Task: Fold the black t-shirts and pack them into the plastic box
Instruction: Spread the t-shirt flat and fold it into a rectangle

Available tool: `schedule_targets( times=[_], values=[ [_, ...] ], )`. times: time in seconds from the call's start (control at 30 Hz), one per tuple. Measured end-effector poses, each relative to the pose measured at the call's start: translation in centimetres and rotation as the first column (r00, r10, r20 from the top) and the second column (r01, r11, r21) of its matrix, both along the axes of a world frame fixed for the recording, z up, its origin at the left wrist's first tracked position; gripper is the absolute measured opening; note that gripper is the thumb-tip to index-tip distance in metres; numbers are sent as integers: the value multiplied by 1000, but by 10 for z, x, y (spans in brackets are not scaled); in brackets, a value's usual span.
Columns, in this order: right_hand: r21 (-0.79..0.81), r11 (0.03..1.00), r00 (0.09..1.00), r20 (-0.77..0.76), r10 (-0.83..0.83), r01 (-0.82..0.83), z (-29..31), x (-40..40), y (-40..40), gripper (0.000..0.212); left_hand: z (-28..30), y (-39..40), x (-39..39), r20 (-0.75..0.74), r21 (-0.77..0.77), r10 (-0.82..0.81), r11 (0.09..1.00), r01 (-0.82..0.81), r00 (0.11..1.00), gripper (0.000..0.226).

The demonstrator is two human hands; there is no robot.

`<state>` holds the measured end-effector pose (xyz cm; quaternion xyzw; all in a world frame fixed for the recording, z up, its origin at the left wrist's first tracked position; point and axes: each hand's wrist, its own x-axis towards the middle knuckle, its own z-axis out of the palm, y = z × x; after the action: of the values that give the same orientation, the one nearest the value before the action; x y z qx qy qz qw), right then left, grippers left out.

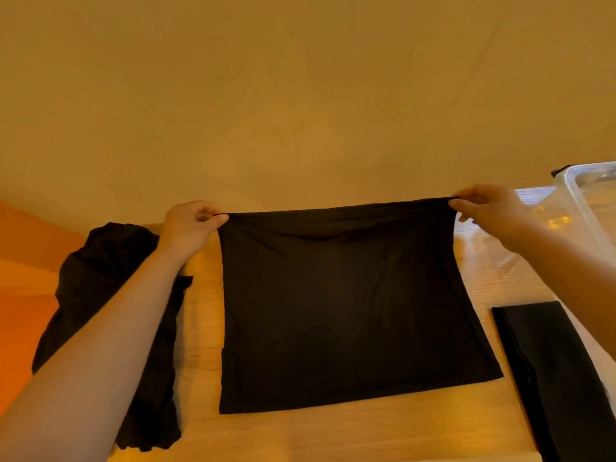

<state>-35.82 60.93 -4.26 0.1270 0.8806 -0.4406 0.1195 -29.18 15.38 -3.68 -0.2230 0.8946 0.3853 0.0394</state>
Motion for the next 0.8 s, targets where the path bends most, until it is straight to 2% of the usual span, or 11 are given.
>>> schedule_targets(
  times=[0.1,0.23,0.27,0.33,0.43,0.5,0.57,0.67,0.8],
  values=[
    [82,994,997,-13,-71,72,-33,-8,-7,21,-38,5,-18,-41,-103,16,994,-21,999,15],
    [217,970,991,-100,-88,108,-49,-2,-15,25,-67,10,-18,-111,-83,81,992,-90,990,17],
    [232,967,988,-130,-77,106,-51,1,-16,27,-71,11,-16,-140,-126,70,988,-88,988,21],
    [309,949,971,-237,8,68,-53,6,-21,29,-76,15,-10,-185,-300,19,951,-75,983,30],
    [487,868,890,-346,297,-100,-61,19,-37,34,-73,44,4,-241,-437,-160,899,40,957,38],
    [537,802,824,-308,475,-261,-65,32,-58,44,-75,74,15,-192,-500,-399,826,261,897,46],
    [588,706,767,-213,606,-394,-72,41,-79,53,-85,96,24,-62,-542,-564,712,447,823,58],
    [646,595,746,-58,663,-479,-88,41,-88,62,-100,99,21,119,-537,-537,672,509,835,71],
    [686,593,814,-2,581,-422,-97,28,-63,66,-109,72,17,187,-608,-461,639,470,868,75]
  ],
)
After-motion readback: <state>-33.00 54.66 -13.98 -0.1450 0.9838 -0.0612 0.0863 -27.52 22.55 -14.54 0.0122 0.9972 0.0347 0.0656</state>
